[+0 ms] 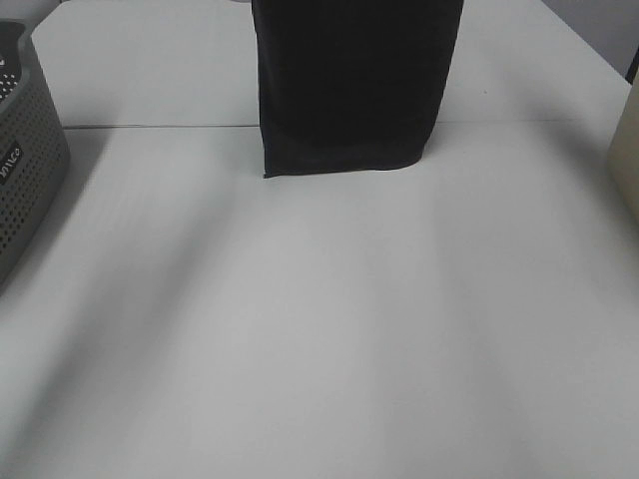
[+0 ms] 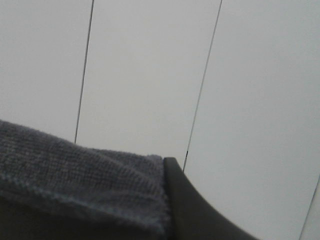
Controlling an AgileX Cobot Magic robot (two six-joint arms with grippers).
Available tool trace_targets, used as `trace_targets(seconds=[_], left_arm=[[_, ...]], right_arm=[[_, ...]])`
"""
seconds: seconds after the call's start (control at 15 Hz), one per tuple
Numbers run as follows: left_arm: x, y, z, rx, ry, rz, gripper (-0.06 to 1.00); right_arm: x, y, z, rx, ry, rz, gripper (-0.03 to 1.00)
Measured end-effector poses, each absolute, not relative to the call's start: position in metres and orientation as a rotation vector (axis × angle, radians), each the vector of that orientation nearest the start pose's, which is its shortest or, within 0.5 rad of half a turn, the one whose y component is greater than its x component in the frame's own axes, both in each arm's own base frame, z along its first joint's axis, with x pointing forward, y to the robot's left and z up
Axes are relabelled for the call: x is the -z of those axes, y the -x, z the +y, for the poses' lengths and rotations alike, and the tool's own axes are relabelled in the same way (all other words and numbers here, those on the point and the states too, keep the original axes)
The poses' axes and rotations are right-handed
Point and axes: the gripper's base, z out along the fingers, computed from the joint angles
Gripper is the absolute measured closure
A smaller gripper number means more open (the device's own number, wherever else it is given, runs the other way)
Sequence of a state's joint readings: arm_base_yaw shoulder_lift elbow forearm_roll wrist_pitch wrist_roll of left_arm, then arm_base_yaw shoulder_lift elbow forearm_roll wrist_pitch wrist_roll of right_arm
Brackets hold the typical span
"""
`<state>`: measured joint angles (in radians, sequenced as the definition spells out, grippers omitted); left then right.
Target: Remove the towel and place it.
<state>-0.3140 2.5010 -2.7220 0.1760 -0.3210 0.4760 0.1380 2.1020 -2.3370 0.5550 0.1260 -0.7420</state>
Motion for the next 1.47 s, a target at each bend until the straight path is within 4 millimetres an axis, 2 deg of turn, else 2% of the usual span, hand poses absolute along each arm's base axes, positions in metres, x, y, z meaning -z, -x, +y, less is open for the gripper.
trace_targets(seconds=[0.2, 0.47, 0.8, 0.93, 1.0, 1.13, 1.27, 1.47], left_arm=[[-0.415, -0.528, -0.166, -0.281, -0.457, 0.801, 0.94], [-0.416, -0.528, -0.164, -0.301, -0.47, 0.788, 0.94], [-0.408, -0.535, -0.16, -0.374, -0.548, 0.868, 0.94], [-0.398, -0.541, -0.16, -0.321, -0.548, 1.018, 0.94], [-0.377, -0.545, -0.167, -0.23, -0.544, 1.279, 0.94], [-0.357, -0.538, -0.182, -0.153, -0.584, 1.569, 0.94], [-0.357, -0.52, -0.19, -0.064, -0.644, 1.781, 0.94], [-0.372, -0.49, -0.185, 0.03, -0.702, 2.012, 0.94]], right_arm=[[-0.472, -0.492, 0.078, -0.041, 0.249, 1.292, 0.96], [-0.474, -0.491, 0.079, -0.078, 0.24, 1.297, 0.96], [-0.45, -0.502, 0.083, -0.12, 0.313, 1.415, 0.96], [-0.444, -0.501, 0.087, -0.148, 0.367, 1.474, 0.96], [-0.434, -0.499, 0.092, -0.182, 0.45, 1.573, 0.96], [-0.419, -0.496, 0.094, -0.205, 0.516, 1.72, 0.96], [-0.405, -0.488, 0.091, -0.196, 0.558, 1.931, 0.96], [-0.397, -0.462, 0.082, -0.189, 0.566, 2.239, 0.96]])
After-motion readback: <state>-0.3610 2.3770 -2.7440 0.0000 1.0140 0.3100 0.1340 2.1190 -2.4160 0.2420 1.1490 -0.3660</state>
